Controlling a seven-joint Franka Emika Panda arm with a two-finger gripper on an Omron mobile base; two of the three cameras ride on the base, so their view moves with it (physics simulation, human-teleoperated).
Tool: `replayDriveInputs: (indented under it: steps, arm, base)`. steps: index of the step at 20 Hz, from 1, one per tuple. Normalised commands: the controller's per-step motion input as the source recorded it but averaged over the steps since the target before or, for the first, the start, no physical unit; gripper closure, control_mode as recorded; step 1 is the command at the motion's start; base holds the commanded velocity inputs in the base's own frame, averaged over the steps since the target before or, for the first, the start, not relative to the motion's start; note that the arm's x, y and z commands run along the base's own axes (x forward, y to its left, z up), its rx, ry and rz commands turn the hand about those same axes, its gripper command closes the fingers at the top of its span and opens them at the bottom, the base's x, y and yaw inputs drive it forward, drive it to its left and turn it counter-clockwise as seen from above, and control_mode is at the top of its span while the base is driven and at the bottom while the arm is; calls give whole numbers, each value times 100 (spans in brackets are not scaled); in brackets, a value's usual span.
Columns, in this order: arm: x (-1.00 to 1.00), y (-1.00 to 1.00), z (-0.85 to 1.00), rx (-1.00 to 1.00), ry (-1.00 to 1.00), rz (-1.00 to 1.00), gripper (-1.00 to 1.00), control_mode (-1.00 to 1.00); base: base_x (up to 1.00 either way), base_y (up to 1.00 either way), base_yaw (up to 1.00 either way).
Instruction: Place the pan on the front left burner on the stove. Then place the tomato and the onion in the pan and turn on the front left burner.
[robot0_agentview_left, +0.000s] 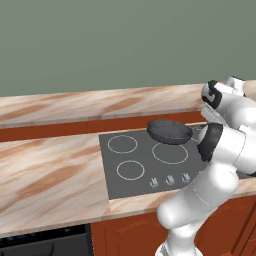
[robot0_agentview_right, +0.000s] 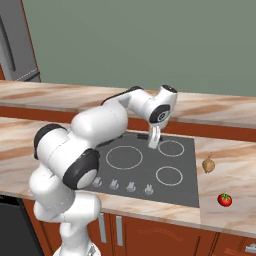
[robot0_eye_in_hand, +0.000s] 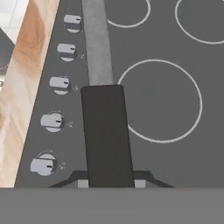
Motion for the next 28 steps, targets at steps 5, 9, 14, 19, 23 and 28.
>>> replayDriveInputs:
  steps: [5, 9, 14, 19, 23, 28]
  arm:
    - [2, 57, -15, 0, 0, 18, 100, -100]
    - [0, 56, -17, -5, 0, 14, 100, -100]
    - [0, 50, -9, -12, -3, 1, 100, -100]
    - [2, 35, -10, -10, -7, -1, 100, -100]
    - [14, 15, -17, 0, -12, -2, 100, -100]
    - [33, 12, -12, 0, -8, -2, 100, -100]
  base:
    - [0, 0, 0]
    - [0, 0, 0]
    - [0, 0, 0]
    - [0, 0, 0]
    - [0, 0, 0]
    - [0, 0, 0]
